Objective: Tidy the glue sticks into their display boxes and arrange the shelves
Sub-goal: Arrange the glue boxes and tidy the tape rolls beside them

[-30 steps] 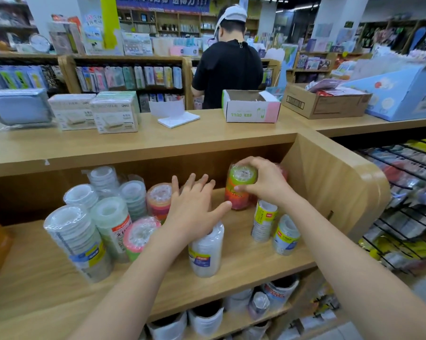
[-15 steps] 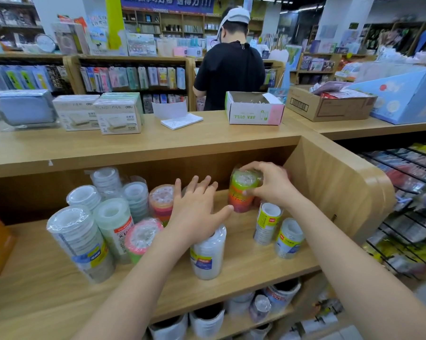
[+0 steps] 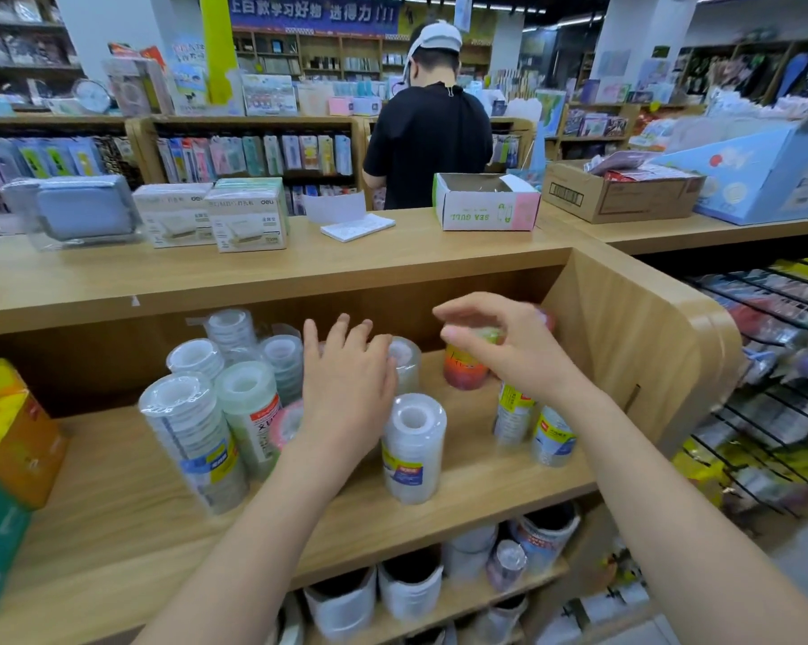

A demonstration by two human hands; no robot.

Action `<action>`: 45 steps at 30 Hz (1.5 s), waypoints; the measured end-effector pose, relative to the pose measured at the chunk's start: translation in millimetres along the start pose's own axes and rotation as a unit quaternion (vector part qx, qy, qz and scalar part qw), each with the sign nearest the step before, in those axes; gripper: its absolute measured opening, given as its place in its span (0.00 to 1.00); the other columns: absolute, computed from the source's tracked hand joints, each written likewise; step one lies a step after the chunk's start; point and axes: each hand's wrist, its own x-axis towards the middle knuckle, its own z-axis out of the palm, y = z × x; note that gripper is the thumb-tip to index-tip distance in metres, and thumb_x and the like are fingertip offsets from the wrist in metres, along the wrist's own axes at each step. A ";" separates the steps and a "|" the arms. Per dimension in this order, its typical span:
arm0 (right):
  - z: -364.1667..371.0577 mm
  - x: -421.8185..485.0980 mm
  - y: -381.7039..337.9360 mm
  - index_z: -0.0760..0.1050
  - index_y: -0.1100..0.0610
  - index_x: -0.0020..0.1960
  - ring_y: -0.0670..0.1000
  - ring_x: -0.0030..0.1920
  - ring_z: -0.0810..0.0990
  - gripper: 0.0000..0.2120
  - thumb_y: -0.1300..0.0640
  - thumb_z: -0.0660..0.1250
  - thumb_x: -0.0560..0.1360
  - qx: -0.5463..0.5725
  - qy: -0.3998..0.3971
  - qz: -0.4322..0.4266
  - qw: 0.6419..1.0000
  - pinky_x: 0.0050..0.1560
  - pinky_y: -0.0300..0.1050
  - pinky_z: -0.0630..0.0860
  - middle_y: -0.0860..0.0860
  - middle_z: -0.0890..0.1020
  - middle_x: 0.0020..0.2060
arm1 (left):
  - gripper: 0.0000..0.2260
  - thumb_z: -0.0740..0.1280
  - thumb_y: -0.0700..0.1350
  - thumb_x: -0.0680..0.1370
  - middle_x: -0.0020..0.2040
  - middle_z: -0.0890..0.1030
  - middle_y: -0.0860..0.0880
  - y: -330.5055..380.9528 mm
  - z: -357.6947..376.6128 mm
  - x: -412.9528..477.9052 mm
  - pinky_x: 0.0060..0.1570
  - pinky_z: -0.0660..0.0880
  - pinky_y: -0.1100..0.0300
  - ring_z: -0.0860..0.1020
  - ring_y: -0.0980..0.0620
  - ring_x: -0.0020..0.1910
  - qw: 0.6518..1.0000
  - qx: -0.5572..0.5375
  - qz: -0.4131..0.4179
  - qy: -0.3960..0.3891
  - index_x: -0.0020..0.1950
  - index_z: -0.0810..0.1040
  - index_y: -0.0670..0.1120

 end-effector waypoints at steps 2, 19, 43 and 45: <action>12.4 -10.3 -11.1 0.80 0.55 0.60 0.43 0.54 0.81 0.15 0.56 0.73 0.74 0.003 -0.073 -0.007 0.997 0.56 0.36 0.76 0.45 0.81 0.53 | 0.17 0.56 0.49 0.81 0.70 0.75 0.44 -6.7 1.7 -12.5 0.73 0.50 0.36 0.66 0.39 0.73 0.999 0.030 -0.019 0.007 0.64 0.78 0.46; 56.5 -45.5 6.6 0.72 0.44 0.66 0.44 0.61 0.73 0.29 0.47 0.78 0.68 -0.088 -0.104 0.022 0.990 0.63 0.48 0.72 0.46 0.76 0.60 | 0.18 0.58 0.51 0.80 0.57 0.80 0.44 -28.1 10.9 -36.0 0.54 0.72 0.49 0.76 0.43 0.58 0.999 0.025 0.027 0.037 0.64 0.75 0.42; 55.5 35.2 24.2 0.79 0.51 0.61 0.49 0.58 0.77 0.24 0.47 0.78 0.67 -0.045 -0.097 0.128 0.986 0.53 0.44 0.75 0.48 0.79 0.56 | 0.28 0.48 0.57 0.77 0.65 0.78 0.46 -26.1 6.8 -38.5 0.67 0.67 0.43 0.73 0.42 0.66 0.998 0.039 0.044 0.013 0.65 0.79 0.46; 55.6 30.7 30.7 0.78 0.51 0.61 0.48 0.58 0.75 0.23 0.46 0.77 0.69 -0.077 -0.047 0.127 0.988 0.52 0.43 0.71 0.48 0.78 0.58 | 0.27 0.48 0.56 0.78 0.68 0.75 0.45 -24.0 4.9 -36.6 0.70 0.64 0.43 0.70 0.42 0.70 0.997 0.059 0.044 0.001 0.68 0.76 0.46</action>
